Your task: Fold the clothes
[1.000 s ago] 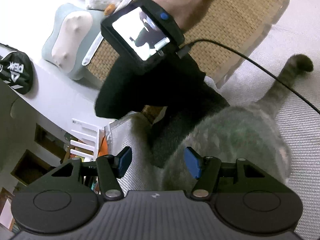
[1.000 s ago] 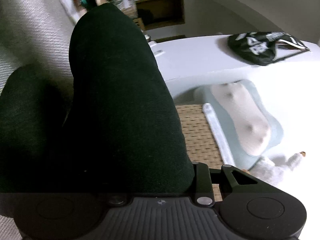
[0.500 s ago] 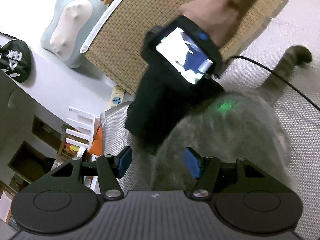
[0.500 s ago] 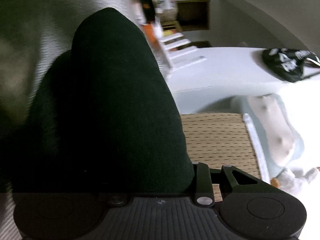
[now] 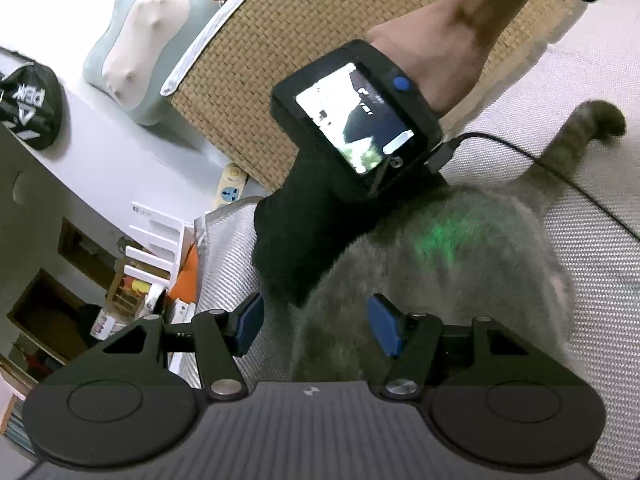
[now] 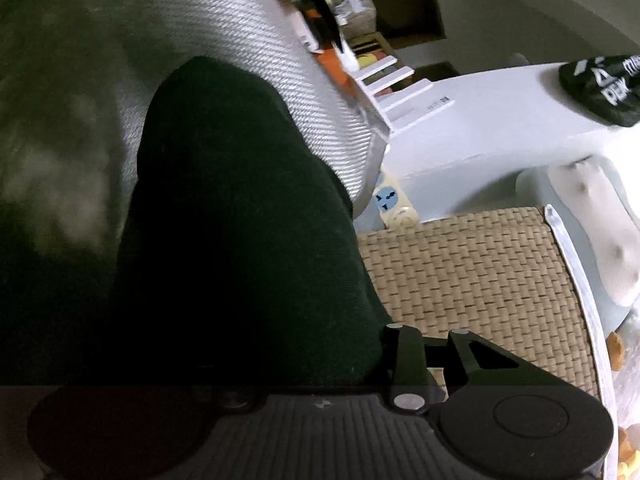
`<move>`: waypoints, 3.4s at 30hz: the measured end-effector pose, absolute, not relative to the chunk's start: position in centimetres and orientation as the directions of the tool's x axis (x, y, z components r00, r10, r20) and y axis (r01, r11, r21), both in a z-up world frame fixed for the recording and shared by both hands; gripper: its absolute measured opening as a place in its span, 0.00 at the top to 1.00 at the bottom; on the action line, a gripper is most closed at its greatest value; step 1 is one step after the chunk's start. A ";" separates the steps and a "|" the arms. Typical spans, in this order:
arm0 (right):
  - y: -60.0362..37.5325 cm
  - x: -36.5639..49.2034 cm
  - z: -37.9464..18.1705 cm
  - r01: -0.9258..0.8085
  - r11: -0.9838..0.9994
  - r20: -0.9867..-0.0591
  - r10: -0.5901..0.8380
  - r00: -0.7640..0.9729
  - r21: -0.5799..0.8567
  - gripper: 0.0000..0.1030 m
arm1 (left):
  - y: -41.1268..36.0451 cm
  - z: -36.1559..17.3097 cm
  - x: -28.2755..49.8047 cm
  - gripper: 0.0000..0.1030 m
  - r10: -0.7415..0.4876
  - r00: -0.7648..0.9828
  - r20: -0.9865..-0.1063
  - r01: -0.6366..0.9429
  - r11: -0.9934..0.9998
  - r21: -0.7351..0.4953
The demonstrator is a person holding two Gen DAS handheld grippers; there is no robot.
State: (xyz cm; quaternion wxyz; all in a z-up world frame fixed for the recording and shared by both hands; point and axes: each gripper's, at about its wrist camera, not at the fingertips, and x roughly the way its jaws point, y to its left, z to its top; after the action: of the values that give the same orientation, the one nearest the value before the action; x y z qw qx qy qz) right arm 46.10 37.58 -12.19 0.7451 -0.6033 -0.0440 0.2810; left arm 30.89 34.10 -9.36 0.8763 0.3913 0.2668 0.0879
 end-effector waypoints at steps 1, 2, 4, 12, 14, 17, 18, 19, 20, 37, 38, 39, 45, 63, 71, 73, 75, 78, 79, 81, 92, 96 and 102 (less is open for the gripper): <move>37.7 46.1 -12.0 -0.380 0.123 -0.283 0.471 0.836 -0.917 0.62 | 34.1 -9.3 30.9 0.39 0.361 0.842 -0.400 0.053 0.682 0.729; 37.9 46.1 -11.9 -0.393 0.132 -0.292 0.469 0.833 -0.910 0.62 | 34.2 -9.3 31.0 0.39 0.360 0.842 -0.401 0.052 0.686 0.725; 38.0 46.1 -12.0 -0.402 0.122 -0.305 0.467 0.830 -0.907 0.62 | 34.2 -9.3 31.0 0.39 0.357 0.844 -0.401 0.050 0.692 0.721; 38.3 46.0 -12.3 -0.437 0.079 -0.357 0.458 0.814 -0.896 0.45 | 34.1 -9.6 31.1 0.39 0.355 0.837 -0.416 0.056 0.702 0.710; 38.4 45.9 -12.4 -0.445 0.068 -0.369 0.456 0.810 -0.893 0.42 | 34.2 -9.6 31.0 0.39 0.355 0.837 -0.417 0.054 0.704 0.708; 38.3 45.6 -12.3 -0.429 0.037 -0.364 0.465 0.807 -0.903 0.42 | 34.2 -9.6 30.9 0.39 0.355 0.836 -0.419 0.052 0.709 0.703; 38.3 45.5 -12.3 -0.417 0.020 -0.361 0.468 0.807 -0.908 0.42 | 34.2 -9.6 30.8 0.39 0.355 0.836 -0.419 0.051 0.710 0.702; 38.0 45.1 -12.3 -0.405 0.001 -0.356 0.476 0.804 -0.914 0.42 | 34.2 -9.6 30.8 0.39 0.355 0.836 -0.419 0.050 0.710 0.702; 37.7 44.8 -12.3 -0.393 -0.018 -0.352 0.483 0.802 -0.919 0.42 | 34.2 -9.5 30.9 0.38 0.354 0.836 -0.419 0.051 0.711 0.701; 29.5 41.0 -12.8 -0.311 0.002 -0.247 0.602 0.760 -0.950 0.47 | 33.1 -9.8 30.2 0.35 0.334 0.842 -0.424 0.071 0.711 0.700; 29.5 41.2 -12.8 -0.321 0.003 -0.256 0.596 0.761 -0.947 0.49 | 33.0 -9.8 30.2 0.35 0.332 0.842 -0.425 0.074 0.709 0.702; 29.5 41.3 -12.8 -0.331 0.003 -0.265 0.591 0.762 -0.944 0.50 | 33.0 -9.8 30.2 0.35 0.332 0.842 -0.425 0.073 0.710 0.700; 31.3 43.2 -12.5 -0.470 0.068 -0.362 0.545 0.756 -0.880 0.62 | 32.8 -10.0 30.1 0.35 0.327 0.843 -0.427 0.074 0.716 0.694; 31.3 42.6 -11.7 -0.532 0.069 -0.404 0.571 0.715 -0.844 0.53 | 32.4 -9.3 29.7 0.35 0.331 0.837 -0.436 0.076 0.718 0.692; 27.6 41.4 -11.1 -0.551 0.168 -0.375 0.572 0.730 -0.817 0.51 | 30.8 -9.3 29.4 0.34 0.310 0.841 -0.443 0.090 0.727 0.680; 26.5 41.1 -11.0 -0.564 0.210 -0.369 0.571 0.734 -0.798 0.51 | 30.4 -9.4 29.3 0.34 0.304 0.842 -0.445 0.094 0.730 0.677; 25.3 40.8 -10.8 -0.576 0.252 -0.363 0.569 0.738 -0.778 0.51 | 30.0 -9.6 29.3 0.34 0.297 0.843 -0.449 0.093 0.742 0.664; 23.6 40.3 -10.6 -0.592 0.313 -0.354 0.566 0.744 -0.743 0.51 | 29.4 -9.8 29.4 0.34 0.279 0.847 -0.453 0.087 0.768 0.635; 23.0 40.2 -10.5 -0.596 0.333 -0.351 0.565 0.747 -0.731 0.51 | 29.2 -9.9 29.5 0.34 0.273 0.848 -0.454 0.084 0.777 0.624; 21.9 39.9 -10.3 -0.604 0.373 -0.346 0.562 0.751 -0.704 0.51 | 28.8 -10.1 29.6 0.34 0.268 0.849 -0.455 0.074 0.793 0.605; 19.2 38.1 -10.9 -0.652 0.500 -0.337 0.582 0.740 -0.570 0.43 | 27.5 -10.3 30.2 0.26 0.264 0.869 -0.419 -0.010 0.855 0.518; 18.4 36.9 -10.5 -0.659 0.538 -0.303 0.606 0.736 -0.526 0.37 | 27.4 -10.4 30.1 0.25 0.263 0.871 -0.414 -0.064 0.898 0.436; 16.9 36.2 -10.7 -0.665 0.588 -0.293 0.607 0.739 -0.460 0.37 | 27.9 -11.1 29.9 0.25 0.265 0.858 -0.441 -0.165 0.953 0.252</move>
State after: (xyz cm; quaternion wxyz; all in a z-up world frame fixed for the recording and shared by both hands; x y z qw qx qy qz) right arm 36.19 16.91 -10.69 0.8895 -0.2795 0.0522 0.3576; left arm 29.92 27.89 -11.09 0.9582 0.1033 0.2420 0.1122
